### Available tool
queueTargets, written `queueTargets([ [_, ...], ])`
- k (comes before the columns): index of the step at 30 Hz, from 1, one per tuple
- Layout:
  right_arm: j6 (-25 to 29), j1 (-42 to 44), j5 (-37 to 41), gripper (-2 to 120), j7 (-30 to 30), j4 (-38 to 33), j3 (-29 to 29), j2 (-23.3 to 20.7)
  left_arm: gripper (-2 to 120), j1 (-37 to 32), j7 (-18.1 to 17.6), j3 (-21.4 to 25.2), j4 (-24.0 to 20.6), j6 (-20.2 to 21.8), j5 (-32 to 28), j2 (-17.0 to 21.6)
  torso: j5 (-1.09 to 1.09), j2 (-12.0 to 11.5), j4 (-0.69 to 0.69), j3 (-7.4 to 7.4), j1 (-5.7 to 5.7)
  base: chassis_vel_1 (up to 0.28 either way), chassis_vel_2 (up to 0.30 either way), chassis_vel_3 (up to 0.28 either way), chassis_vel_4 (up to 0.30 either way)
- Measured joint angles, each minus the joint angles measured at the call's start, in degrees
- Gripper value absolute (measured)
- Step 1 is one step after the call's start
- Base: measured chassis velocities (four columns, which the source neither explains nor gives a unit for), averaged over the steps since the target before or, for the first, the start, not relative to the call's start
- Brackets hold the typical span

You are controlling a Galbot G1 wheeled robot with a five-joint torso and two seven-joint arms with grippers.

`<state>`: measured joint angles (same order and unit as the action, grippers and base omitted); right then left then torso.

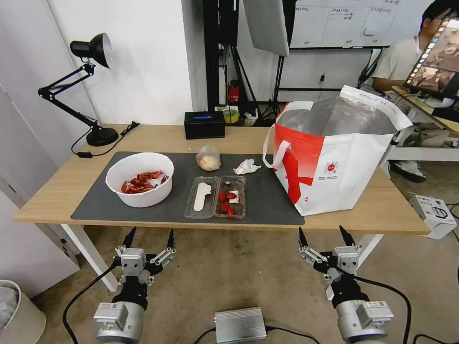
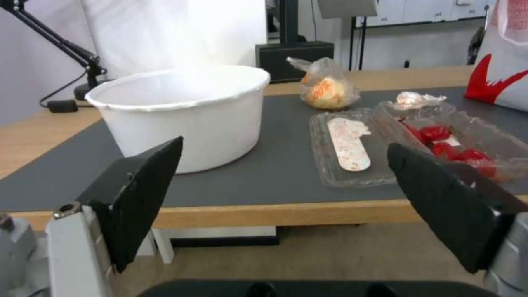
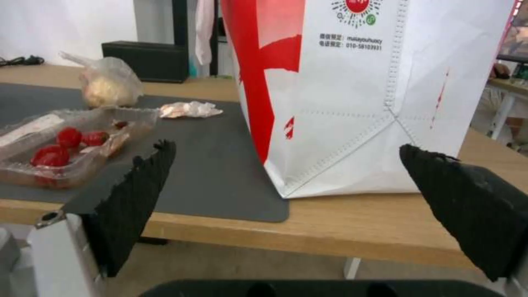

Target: Pick up the trash from the table and place it into the takeout bag.

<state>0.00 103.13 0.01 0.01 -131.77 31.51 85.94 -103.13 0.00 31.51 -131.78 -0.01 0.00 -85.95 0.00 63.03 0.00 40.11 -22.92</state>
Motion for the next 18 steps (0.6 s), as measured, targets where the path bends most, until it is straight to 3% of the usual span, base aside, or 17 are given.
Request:
queueTargets([
  [18,0.0,0.0,0.0,100,0.0,0.0,0.0,0.0,100,0.0,0.0,0.0,0.0,0.0,0.0,0.0,0.0,0.0,0.0,0.0,0.0,0.0,0.0,0.0,0.0],
])
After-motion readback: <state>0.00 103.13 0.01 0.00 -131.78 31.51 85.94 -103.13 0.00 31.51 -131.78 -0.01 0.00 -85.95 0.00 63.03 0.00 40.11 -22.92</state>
